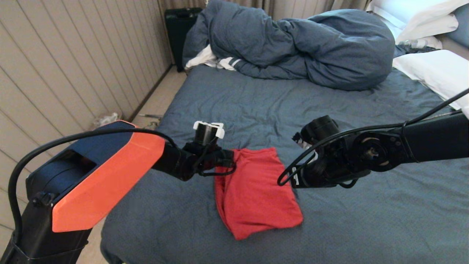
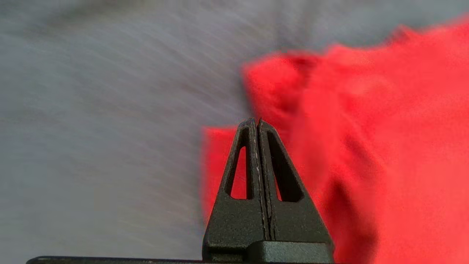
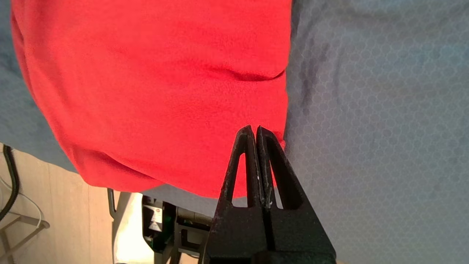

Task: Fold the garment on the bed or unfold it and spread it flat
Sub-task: Fold the red T-shirt

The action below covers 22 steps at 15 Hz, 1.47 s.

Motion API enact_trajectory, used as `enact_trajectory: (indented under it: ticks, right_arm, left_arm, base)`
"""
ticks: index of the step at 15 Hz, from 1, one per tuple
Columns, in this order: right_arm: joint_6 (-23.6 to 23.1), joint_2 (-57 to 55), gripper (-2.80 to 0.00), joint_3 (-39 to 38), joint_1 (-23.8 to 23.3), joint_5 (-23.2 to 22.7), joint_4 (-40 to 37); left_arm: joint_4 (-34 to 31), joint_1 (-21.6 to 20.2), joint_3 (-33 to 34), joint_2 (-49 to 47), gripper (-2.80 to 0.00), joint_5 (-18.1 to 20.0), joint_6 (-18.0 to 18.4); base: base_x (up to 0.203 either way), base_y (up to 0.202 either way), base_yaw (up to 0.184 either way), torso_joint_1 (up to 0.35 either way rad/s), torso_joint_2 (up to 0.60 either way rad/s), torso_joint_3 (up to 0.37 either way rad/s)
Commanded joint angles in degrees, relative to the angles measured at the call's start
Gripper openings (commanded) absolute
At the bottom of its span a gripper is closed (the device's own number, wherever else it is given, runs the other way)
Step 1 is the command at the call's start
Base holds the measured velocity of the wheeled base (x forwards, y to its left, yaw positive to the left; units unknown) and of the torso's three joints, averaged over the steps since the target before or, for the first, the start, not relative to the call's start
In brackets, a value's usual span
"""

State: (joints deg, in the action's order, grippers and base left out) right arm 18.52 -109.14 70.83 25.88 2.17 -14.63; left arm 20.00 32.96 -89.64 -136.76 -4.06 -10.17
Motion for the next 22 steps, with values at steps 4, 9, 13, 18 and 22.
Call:
enact_trajectory:
  ticks: [4, 9, 13, 18, 22]
  right_arm:
    - [0.11, -0.19, -2.80, -0.34, -0.04, 0.03, -0.05]
    - [0.11, -0.19, -2.80, -0.60, -0.13, 0.03, -0.05]
    - [0.11, -0.90, -2.80, -0.43, -0.13, 0.03, -0.05]
    - [0.11, -1.16, -2.80, -0.16, -0.13, 0.03, -0.05]
    - [0.11, -1.16, -2.80, 0.10, 0.05, 0.06, -0.05]
  left_arm:
    - [0.61, 0.54, 3.20, 5.21, -2.80, -1.38, -0.37]
    - [1.33, 8.69, 12.80, 9.68, -2.80, -1.32, -0.78]
    - [4.90, 9.99, 13.36, 7.36, -2.80, -1.39, -0.09]
    - [4.89, 6.02, 8.03, 1.41, -2.80, -1.39, -0.07]
    - [4.28, 3.12, 4.02, -0.73, -2.80, -1.48, 0.15]
  base:
    - [0.000, 0.000, 0.000, 0.000, 0.00, 0.000]
    - [0.000, 0.000, 0.000, 0.000, 0.00, 0.000]
    - [0.000, 0.000, 0.000, 0.000, 0.00, 0.000]
    - [0.000, 0.000, 0.000, 0.000, 0.00, 0.000]
    - [0.000, 0.000, 0.000, 0.000, 0.00, 0.000]
